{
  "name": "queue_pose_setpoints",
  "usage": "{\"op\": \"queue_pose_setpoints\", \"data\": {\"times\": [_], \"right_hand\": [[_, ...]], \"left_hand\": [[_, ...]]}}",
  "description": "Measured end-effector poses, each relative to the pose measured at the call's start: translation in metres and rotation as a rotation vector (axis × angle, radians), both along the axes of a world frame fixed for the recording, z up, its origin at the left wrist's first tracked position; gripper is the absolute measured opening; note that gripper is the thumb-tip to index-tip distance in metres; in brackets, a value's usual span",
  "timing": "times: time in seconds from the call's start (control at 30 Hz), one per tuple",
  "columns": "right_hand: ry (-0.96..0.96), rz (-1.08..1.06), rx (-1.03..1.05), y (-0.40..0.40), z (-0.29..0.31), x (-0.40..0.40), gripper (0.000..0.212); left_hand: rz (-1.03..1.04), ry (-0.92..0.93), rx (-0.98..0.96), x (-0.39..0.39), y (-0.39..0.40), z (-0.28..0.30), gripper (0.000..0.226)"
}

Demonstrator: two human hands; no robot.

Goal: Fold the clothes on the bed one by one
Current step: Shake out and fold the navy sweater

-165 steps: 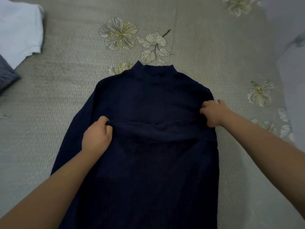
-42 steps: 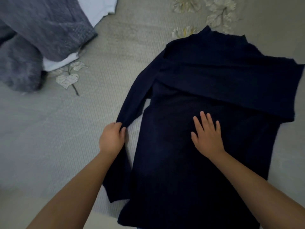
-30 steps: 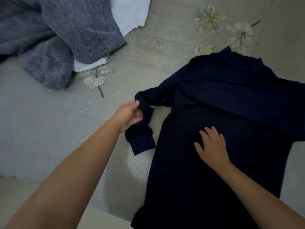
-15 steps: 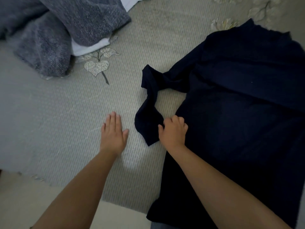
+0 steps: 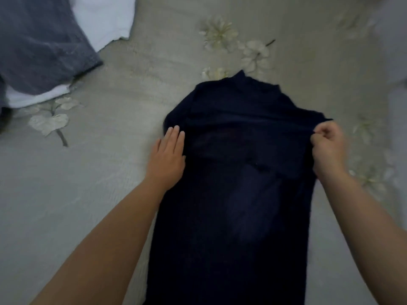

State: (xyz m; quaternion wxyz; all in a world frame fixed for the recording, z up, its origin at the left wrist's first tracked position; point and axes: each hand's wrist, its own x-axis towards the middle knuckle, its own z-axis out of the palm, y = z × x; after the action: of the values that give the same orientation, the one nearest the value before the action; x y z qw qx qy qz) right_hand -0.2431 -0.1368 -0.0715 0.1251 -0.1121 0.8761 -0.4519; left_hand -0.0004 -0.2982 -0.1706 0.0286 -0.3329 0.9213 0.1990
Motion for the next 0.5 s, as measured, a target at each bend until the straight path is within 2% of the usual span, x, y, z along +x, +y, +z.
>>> {"op": "queue_pose_setpoints", "data": {"times": [0.1, 0.17, 0.27, 0.3, 0.43, 0.5], "right_hand": [[0.008, -0.135, 0.113, 0.035, 0.003, -0.055, 0.035], [-0.054, -0.115, 0.326, 0.058, -0.013, -0.080, 0.020], [-0.051, 0.153, 0.803, 0.082, -0.046, -0.094, 0.043], [0.010, 0.250, 0.861, 0.083, -0.057, -0.093, 0.047], [0.172, 0.530, 0.819, 0.063, -0.087, -0.083, 0.050], [0.173, 0.583, 0.869, 0.055, -0.096, -0.079, 0.051]], "left_hand": [[-0.130, -0.025, -0.031, -0.053, 0.012, 0.005, 0.056], [-0.147, -0.056, -0.070, -0.079, 0.019, 0.008, 0.054], [-0.070, -0.136, -0.072, -0.098, 0.011, 0.005, 0.054], [-0.034, -0.157, -0.051, -0.100, 0.004, 0.005, 0.053], [0.079, -0.202, 0.045, -0.102, -0.026, 0.007, 0.041], [0.012, -0.348, 0.013, -0.108, -0.040, 0.008, 0.037]]}}
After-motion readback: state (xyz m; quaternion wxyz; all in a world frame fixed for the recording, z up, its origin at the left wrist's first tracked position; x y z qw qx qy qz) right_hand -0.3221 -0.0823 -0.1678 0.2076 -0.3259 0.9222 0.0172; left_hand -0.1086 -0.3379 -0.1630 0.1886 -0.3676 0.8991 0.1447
